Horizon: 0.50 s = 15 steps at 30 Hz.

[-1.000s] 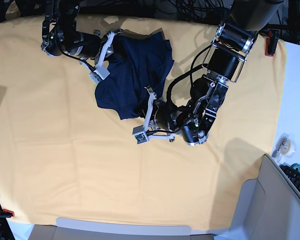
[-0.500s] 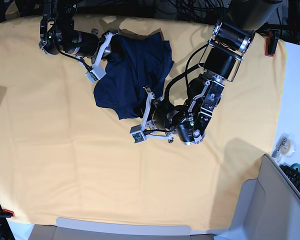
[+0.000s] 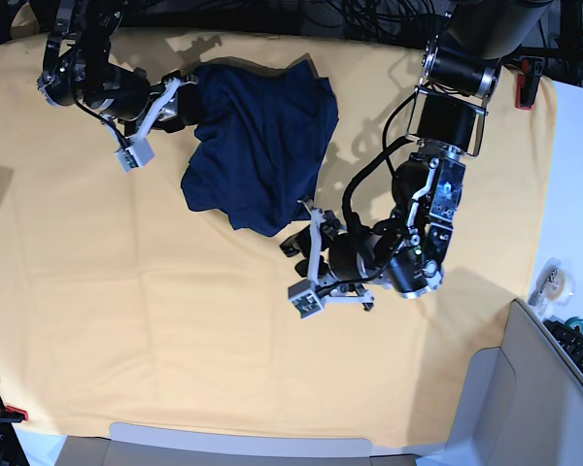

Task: Fold the T-shirt properly
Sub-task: 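Release the shirt with both grippers and lift them away, then grasp the bundle sides with both grippers and press them inward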

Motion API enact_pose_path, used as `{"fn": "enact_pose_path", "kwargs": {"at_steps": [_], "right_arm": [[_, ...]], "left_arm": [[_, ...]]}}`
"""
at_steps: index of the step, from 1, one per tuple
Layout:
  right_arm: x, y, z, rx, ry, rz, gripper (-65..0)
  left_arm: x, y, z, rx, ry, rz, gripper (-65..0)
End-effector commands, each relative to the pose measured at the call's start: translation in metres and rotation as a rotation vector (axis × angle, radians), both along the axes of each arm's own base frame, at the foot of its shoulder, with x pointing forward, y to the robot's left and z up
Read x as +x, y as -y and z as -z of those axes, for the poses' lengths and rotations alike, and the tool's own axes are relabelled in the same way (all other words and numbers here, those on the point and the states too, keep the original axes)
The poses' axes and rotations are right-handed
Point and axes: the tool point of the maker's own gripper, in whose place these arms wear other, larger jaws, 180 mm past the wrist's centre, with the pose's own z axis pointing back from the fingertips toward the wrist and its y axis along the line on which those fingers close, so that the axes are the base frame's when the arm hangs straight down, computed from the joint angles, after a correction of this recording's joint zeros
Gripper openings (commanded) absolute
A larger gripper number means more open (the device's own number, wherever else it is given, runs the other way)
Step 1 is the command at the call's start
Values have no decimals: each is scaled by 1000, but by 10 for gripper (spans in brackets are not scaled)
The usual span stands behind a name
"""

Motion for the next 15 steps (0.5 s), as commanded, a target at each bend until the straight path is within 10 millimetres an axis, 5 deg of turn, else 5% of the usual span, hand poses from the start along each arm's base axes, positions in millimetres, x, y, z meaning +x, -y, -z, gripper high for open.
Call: {"fn": "enact_pose_path", "kwargs": {"at_steps": [1, 8, 12, 15], "right_arm": [[9, 8, -11, 1, 47, 23, -412], [28, 43, -26, -47, 112, 109, -415], [33, 33, -32, -11, 133, 88, -429], [39, 9, -41, 60, 160, 30, -533]], "left_arm": [[10, -6, -20, -33, 59, -25, -426], [-9, -47, -34, -27, 120, -123, -431], [-45, -47, -20, 19, 86, -100, -539], [-70, -38, -10, 19, 60, -68, -650]]}}
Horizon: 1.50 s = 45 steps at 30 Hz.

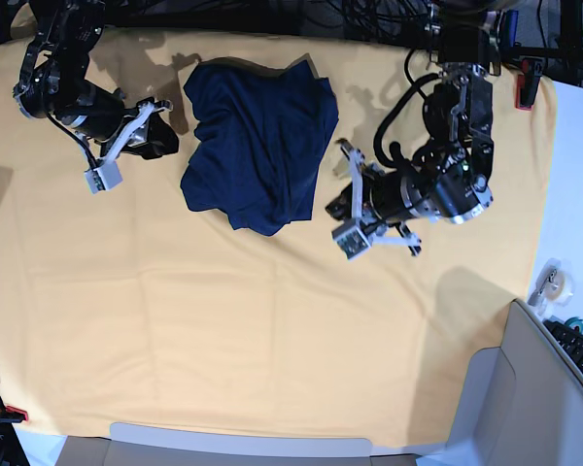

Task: Fold the T-shirt properly
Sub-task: 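Grasp the bundle sides with both grippers and press them inward, then open both grippers and withdraw them from the bundle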

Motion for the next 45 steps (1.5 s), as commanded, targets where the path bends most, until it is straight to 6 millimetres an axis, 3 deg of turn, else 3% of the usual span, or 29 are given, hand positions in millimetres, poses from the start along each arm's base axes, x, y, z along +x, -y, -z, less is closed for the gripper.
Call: {"fn": "enact_pose_path", "kwargs": {"at_steps": [1, 3, 11, 17, 22, 30, 38, 45], "right_arm": [[9, -8, -14, 21, 57, -27, -588], [10, -18, -15, 31, 60, -57, -650], [-7, -49, -5, 49, 12, -175, -650], [-28, -62, -2, 90, -28, -258, -650], [-38, -67, 2, 125, -59, -268, -650], [-55, -85, 42, 76, -187, -355, -650], [-44, -70, 55, -67, -186, -365, -650], [-42, -63, 55, -89, -182, -366, -650]], "left_arm": [[0, 10, -12, -20, 43, 32, -650], [-17, 21, -6, -21, 21, 75, -649], [-81, 54, 20, -35, -89, 205, -649], [-109, 62, 32, -27, -145, 262, -649], [-113, 62, 35, -24, -158, 266, -649], [-112, 31, 47, 58, -162, 263, -649], [-111, -2, 56, 130, -161, 260, -649], [-107, -4, 54, 126, -149, 255, -649]]}}
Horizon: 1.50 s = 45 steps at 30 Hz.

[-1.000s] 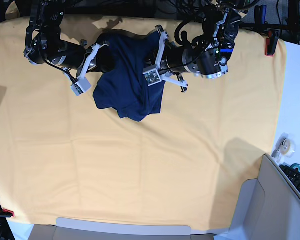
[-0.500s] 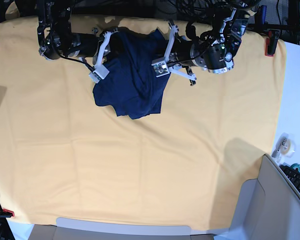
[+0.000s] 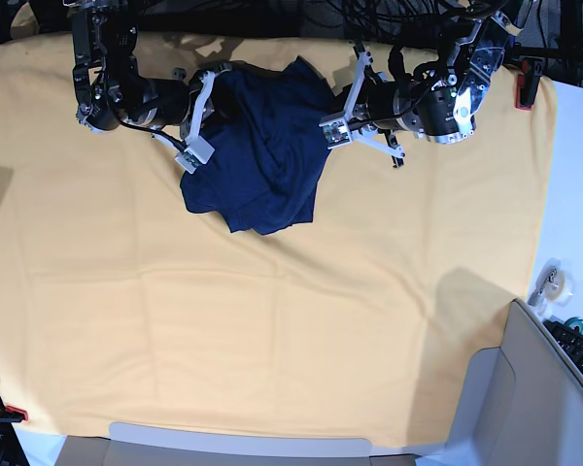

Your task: Fold the T-shirt properly

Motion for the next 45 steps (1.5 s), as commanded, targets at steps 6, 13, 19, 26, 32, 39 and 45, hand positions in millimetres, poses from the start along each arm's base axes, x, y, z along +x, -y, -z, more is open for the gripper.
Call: {"fn": "enact_pose_path", "kwargs": {"at_steps": [6, 13, 19, 26, 32, 39, 45], "right_arm": [[-1, 7, 2, -34, 0, 2, -650], [6, 1, -19, -26, 78, -16, -650], [8, -7, -38, -13, 146, -31, -650], [34, 44, -65, -52, 252, 144, -650], [42, 105, -85, -18, 308, 383, -650], [-14, 149, -61, -152, 170, 436, -650], [-76, 152, -35, -204, -9, 408, -650]], "left_arm": [[28, -18, -18, -14, 78, -84, -649], [73, -57, -54, -19, 226, -243, -649], [79, -55, -60, -41, 242, -263, -649], [80, -44, -62, -81, 239, -273, -649], [85, -73, -65, -79, 263, -379, -649], [23, -159, -40, 18, 135, -650, -649], [-44, -201, -34, 1, 3, -825, -649]]}}
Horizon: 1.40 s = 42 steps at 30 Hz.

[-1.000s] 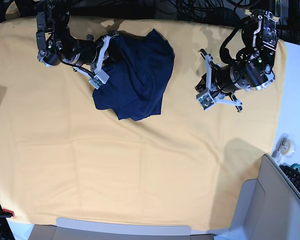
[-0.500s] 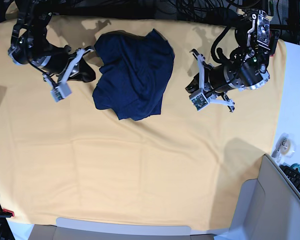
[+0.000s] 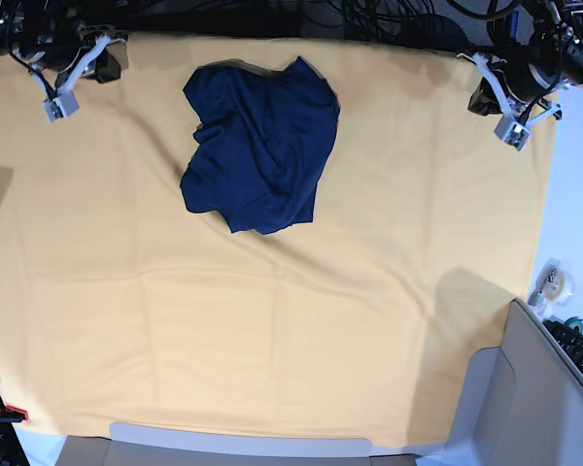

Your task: Fold the T-shirt properly

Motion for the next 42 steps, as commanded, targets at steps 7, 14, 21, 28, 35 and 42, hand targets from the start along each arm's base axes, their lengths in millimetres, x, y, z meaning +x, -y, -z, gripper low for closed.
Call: {"fn": "enact_pose_path", "kwargs": {"at_steps": [7, 14, 21, 28, 35, 42], "right_arm": [[-57, -14, 16, 6, -152, -26, -650], [-127, -28, 65, -132, -394, -13, -650], [-161, -33, 137, -158, -514, 2, -650], [-181, -43, 212, -39, -668, 130, -650], [-151, -66, 261, 31, -583, 241, -650], [-120, -95, 282, -16, -422, 48, -650]], "left_arm": [[-88, 3, 18, -92, -199, -104, -649], [-133, -6, 64, -193, -363, -274, -648], [-161, 39, 151, -299, -537, -297, -648], [-171, 103, 222, -372, -602, -219, -648], [-150, 153, 261, -419, -538, -120, -647], [-153, 164, 281, -412, -460, -141, -647]]}}
